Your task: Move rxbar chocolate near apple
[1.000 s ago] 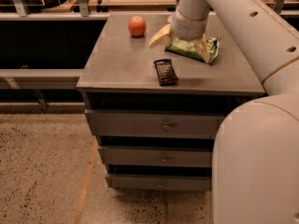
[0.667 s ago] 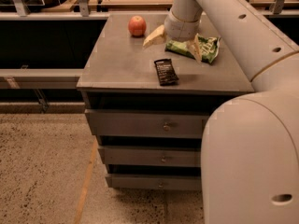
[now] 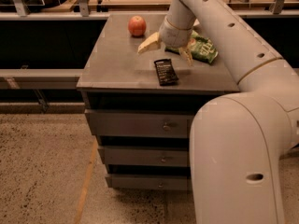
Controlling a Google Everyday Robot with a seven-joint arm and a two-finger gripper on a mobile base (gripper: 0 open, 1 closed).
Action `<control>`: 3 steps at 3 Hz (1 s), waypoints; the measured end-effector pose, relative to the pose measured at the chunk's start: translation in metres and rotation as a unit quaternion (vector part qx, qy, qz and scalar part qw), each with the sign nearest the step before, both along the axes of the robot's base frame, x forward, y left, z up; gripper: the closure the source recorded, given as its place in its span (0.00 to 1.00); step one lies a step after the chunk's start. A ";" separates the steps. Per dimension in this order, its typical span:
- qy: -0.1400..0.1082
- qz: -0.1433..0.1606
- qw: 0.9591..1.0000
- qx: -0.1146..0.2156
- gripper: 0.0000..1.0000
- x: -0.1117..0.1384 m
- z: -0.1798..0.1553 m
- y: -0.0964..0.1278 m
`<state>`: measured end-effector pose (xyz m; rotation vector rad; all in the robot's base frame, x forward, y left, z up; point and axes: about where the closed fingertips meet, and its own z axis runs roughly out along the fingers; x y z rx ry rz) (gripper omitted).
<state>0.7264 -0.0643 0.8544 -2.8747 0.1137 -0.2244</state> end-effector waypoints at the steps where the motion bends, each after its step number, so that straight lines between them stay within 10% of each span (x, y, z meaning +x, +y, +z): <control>1: 0.029 0.018 0.999 -0.004 0.18 -0.004 -0.017 0.005; 3: 0.038 0.018 0.999 -0.006 0.54 -0.003 -0.018 0.007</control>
Offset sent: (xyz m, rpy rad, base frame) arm -0.0248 -0.0047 -0.0347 -0.0845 0.2493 0.0459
